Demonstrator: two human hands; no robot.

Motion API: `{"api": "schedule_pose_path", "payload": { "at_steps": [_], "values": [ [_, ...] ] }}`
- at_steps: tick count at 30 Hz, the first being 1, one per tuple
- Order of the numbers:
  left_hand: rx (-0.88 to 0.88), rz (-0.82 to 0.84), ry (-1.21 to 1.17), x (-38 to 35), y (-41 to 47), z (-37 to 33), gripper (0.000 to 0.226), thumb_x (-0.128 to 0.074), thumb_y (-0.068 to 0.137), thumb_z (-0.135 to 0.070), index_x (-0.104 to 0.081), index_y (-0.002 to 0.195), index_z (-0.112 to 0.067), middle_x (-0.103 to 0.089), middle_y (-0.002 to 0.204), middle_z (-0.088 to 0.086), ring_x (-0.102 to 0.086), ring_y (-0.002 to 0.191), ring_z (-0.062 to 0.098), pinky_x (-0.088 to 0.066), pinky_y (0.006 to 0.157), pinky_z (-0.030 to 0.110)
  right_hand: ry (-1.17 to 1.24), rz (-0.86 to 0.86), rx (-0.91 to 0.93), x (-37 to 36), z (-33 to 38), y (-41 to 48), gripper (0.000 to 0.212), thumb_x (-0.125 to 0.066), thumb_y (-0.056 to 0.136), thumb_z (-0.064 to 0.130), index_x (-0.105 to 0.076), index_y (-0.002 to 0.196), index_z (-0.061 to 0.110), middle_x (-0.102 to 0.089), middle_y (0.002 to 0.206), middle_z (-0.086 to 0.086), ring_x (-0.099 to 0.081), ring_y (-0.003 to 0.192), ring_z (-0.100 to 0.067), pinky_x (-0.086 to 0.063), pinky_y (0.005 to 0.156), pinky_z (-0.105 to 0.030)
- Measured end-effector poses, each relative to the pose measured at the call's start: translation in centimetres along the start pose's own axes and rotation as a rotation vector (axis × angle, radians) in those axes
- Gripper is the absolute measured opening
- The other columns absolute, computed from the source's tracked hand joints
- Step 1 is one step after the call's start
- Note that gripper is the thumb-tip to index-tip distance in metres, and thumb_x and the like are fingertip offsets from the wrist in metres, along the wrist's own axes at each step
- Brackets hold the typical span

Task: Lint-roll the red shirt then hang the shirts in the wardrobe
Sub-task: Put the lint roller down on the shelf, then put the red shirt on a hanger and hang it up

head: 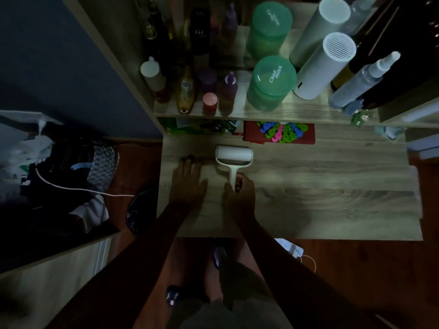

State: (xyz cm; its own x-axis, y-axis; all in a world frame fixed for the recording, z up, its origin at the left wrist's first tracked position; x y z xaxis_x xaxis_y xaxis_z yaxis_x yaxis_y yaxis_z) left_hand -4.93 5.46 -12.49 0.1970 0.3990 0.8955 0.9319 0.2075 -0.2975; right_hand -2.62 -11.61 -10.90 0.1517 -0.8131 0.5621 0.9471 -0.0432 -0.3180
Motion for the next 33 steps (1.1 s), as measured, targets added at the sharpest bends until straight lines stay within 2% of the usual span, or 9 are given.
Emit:
{"api": "schedule_pose_path", "payload": {
  "at_steps": [7, 10, 16, 18, 21, 24, 26, 29, 33],
  "values": [
    [-0.010, -0.008, 0.008, 1.1, -0.8, 0.1, 0.075, -0.042, 0.087, -0.052, -0.039, 0.150, -0.012, -0.039, 0.153, 0.020, -0.035, 0.142, 0.040, -0.037, 0.108, 0.055, 0.071, -0.084, 0.055, 1.3, 1.0, -0.8, 0.045, -0.059, 0.075, 0.032, -0.063, 0.110, 0.005, -0.061, 0.102, -0.009, -0.058, 0.095, -0.030, -0.050, 0.087, -0.043],
    [0.007, -0.083, -0.026, 2.6, -2.7, 1.1, 0.072, -0.043, 0.088, -0.051, -0.044, 0.148, -0.012, -0.042, 0.153, 0.021, -0.039, 0.141, 0.042, -0.040, 0.106, 0.058, 0.127, -0.111, 0.113, 1.5, 2.5, -1.9, 0.033, -0.062, 0.080, 0.027, -0.058, 0.109, 0.010, -0.058, 0.106, -0.006, -0.056, 0.099, -0.027, -0.049, 0.089, -0.049],
    [0.136, -0.291, -0.091, 12.2, -11.7, 6.7, 0.079, -0.019, 0.094, -0.064, -0.042, 0.149, -0.014, -0.042, 0.153, 0.019, -0.036, 0.143, 0.039, -0.029, 0.116, 0.054, 0.174, 0.070, 0.372, -2.1, 11.7, -8.2, 0.034, -0.066, 0.087, 0.014, -0.056, 0.119, 0.010, -0.057, 0.110, -0.005, -0.056, 0.095, -0.023, -0.049, 0.085, -0.040],
    [0.174, -0.422, -0.149, 16.8, -16.4, 10.0, 0.070, -0.027, 0.095, -0.061, -0.051, 0.140, -0.014, -0.050, 0.142, 0.017, -0.043, 0.135, 0.038, -0.035, 0.112, 0.050, 0.195, 0.170, 0.496, -4.3, 16.3, -12.2, 0.036, -0.065, 0.089, 0.013, -0.055, 0.124, 0.011, -0.059, 0.114, -0.004, -0.057, 0.097, -0.018, -0.049, 0.085, -0.034],
    [0.221, -0.689, -0.171, 23.7, -25.8, 15.2, 0.059, -0.054, 0.095, -0.044, -0.047, 0.144, -0.012, -0.044, 0.150, 0.016, -0.039, 0.140, 0.033, -0.034, 0.114, 0.052, 0.288, 0.349, 0.670, -7.6, 24.1, -20.5, 0.033, -0.063, 0.092, 0.015, -0.057, 0.124, 0.010, -0.057, 0.114, 0.001, -0.054, 0.101, -0.008, -0.040, 0.087, -0.008],
    [0.328, -0.854, -0.102, 30.6, -36.3, 19.6, 0.063, -0.045, 0.096, -0.051, -0.043, 0.147, -0.015, -0.040, 0.155, 0.013, -0.032, 0.146, 0.029, -0.030, 0.118, 0.050, 0.407, 0.539, 0.865, -10.4, 31.9, -30.3, 0.031, -0.063, 0.090, 0.018, -0.058, 0.118, 0.030, -0.060, 0.111, 0.000, -0.059, 0.097, -0.016, -0.051, 0.085, -0.028],
    [0.401, -0.975, -0.077, 35.5, -43.8, 21.5, 0.065, -0.042, 0.095, -0.055, -0.042, 0.148, -0.016, -0.038, 0.156, 0.010, -0.029, 0.148, 0.025, -0.025, 0.121, 0.042, 0.451, 0.633, 1.018, -11.6, 36.8, -37.0, 0.027, -0.062, 0.087, 0.021, -0.059, 0.113, 0.030, -0.061, 0.109, -0.002, -0.061, 0.095, -0.019, -0.055, 0.082, -0.036],
    [0.450, -1.162, 0.004, 42.1, -55.1, 23.0, 0.063, -0.046, 0.095, -0.054, -0.046, 0.145, -0.017, -0.042, 0.154, 0.007, -0.033, 0.145, 0.022, -0.024, 0.120, 0.031, 0.518, 0.749, 1.221, -12.5, 43.7, -47.0, 0.023, -0.063, 0.089, 0.020, -0.062, 0.112, 0.017, -0.061, 0.105, -0.002, -0.061, 0.091, -0.015, -0.051, 0.078, -0.029],
    [0.489, -1.361, 0.164, 49.2, -68.5, 23.0, 0.057, -0.052, 0.094, -0.048, -0.051, 0.141, -0.014, -0.050, 0.146, 0.006, -0.042, 0.138, 0.019, -0.031, 0.116, 0.029, 0.587, 0.875, 1.475, -12.2, 51.3, -59.7, 0.021, -0.065, 0.092, 0.015, -0.060, 0.111, 0.021, -0.061, 0.107, 0.004, -0.060, 0.090, -0.006, -0.045, 0.072, -0.014]
  ]
}}
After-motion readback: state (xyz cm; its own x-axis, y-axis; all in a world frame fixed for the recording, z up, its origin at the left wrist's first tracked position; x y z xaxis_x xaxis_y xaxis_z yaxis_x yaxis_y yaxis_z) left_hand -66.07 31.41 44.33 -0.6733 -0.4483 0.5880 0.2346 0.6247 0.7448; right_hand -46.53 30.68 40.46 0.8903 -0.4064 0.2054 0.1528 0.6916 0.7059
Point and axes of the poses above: each hand's wrist, its own y-axis towards the middle knuckle, its own x-axis out of the back of the hand, z = x × y, the point moved 2 cm from there along y, towards the middle knuckle
